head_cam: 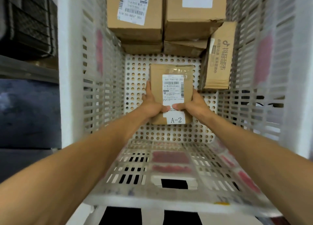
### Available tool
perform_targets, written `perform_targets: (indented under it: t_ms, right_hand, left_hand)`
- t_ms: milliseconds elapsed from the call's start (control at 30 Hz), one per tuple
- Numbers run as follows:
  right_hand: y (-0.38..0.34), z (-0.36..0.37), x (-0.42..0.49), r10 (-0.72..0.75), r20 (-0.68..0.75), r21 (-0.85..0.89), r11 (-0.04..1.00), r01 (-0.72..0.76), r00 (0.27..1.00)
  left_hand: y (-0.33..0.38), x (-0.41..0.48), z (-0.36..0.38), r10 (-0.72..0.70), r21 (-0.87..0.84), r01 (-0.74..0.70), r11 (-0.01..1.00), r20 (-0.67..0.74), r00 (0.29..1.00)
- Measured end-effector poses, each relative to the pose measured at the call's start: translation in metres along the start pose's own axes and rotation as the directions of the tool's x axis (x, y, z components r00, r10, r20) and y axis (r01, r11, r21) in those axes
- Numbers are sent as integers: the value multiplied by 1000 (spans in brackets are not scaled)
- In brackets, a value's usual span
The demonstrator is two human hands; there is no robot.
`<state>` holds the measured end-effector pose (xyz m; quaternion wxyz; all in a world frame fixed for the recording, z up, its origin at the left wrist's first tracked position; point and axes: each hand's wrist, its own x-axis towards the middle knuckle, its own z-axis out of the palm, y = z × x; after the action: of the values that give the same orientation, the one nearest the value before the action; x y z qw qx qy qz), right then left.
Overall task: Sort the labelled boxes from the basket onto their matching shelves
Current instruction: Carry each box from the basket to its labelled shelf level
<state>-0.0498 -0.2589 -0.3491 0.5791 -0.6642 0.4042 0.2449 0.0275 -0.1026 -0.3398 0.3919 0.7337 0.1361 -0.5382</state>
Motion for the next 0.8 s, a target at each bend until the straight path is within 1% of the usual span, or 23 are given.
perform_targets:
  t_ms: [100,200,300,400,500,600,733,800]
  right_hand:
    - [-3,-1,-12,-33,-26,53,998,34,999]
    - [-23,-1,-41,-97,-26,21,995,97,995]
    - [-56,-3,-76,-159,-33,6,987,160,987]
    - [-99,-12,-117,-259,-79,-42,966,256,963]
    - [-136,-21,-164,-342,-118,-97,938,332,932]
    - [-168,-27,-213,-404,-190,-106,914,390,895]
    - [-204,-29,-278,-517,-268,-170,856,488,813]
    - [-216,-27,-307,-567,-295,-178,824,538,769]
  left_hand:
    - [4,-13,1,54,15,-54,998,-15,998]
    - [11,-38,-11,157,39,-156,987,-38,987]
    - [26,-82,-27,256,66,-254,965,-39,966]
    - [45,-130,-46,381,105,-383,918,37,924]
    - [76,-180,-66,484,156,-500,852,129,865]
    - [110,-230,-81,571,169,-590,790,147,807]
    - [142,-285,-99,625,200,-657,727,201,754]
    - [153,-312,-105,666,207,-701,682,220,713]
